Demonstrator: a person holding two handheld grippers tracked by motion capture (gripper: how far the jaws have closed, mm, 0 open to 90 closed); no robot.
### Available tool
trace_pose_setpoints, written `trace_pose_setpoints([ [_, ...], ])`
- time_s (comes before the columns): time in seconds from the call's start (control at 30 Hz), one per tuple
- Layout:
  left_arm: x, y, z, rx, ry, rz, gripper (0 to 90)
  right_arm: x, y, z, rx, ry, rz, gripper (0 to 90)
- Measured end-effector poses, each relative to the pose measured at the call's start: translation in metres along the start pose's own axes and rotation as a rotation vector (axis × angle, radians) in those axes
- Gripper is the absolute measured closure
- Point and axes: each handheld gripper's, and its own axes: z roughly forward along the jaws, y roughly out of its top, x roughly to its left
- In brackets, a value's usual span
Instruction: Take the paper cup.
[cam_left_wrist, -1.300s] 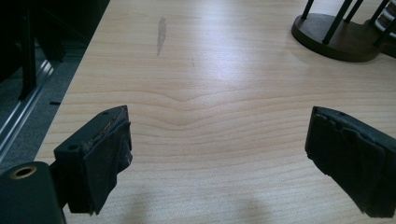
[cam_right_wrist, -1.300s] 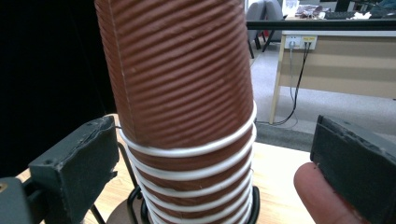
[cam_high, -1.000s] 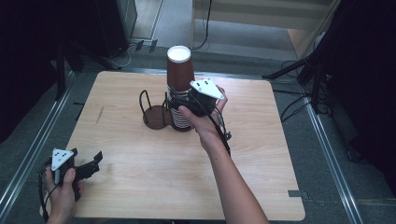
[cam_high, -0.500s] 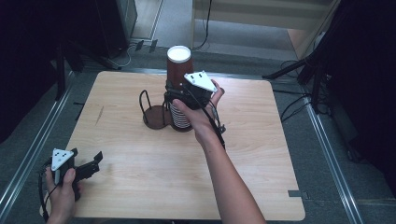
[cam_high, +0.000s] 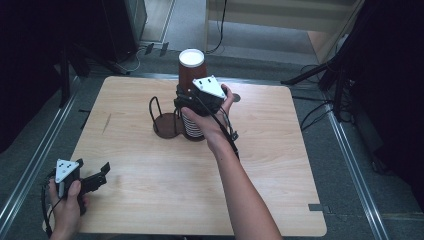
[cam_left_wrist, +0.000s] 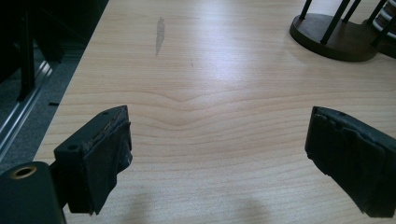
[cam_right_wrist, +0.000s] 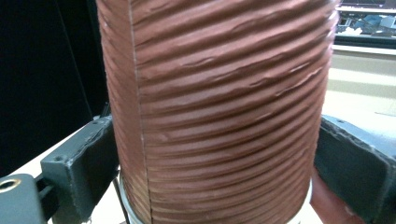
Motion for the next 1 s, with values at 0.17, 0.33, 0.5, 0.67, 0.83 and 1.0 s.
trace_pose_setpoints([
  [0.17,0.0002,0.0001,0.0003,-0.001,-0.001,-0.002,7.7,0.0006,0.0001,0.0002,-0.002,-0.003,-0.005,4.7],
  [0.33,0.0004,0.0001,0.0003,-0.001,0.000,-0.004,7.7,-0.0002,0.0008,-0.0003,-0.008,0.003,-0.002,6.2],
  [0.5,0.0004,0.0002,0.0002,0.000,0.001,-0.003,7.7,-0.0016,0.0029,-0.0003,-0.008,0.015,0.009,6.6],
  [0.67,0.0002,0.0001,0.0004,0.000,0.001,-0.003,7.7,-0.0004,0.0034,-0.0001,-0.010,0.011,0.006,7.1],
  [0.83,0.0006,0.0002,0.0002,0.000,-0.001,-0.004,7.7,0.0016,0.0050,0.0002,-0.019,0.006,-0.001,7.9],
  [1.0,0.0005,0.0002,0.0002,0.001,-0.003,-0.005,7.7,0.0022,0.0081,-0.0004,-0.023,0.003,-0.004,8.5],
])
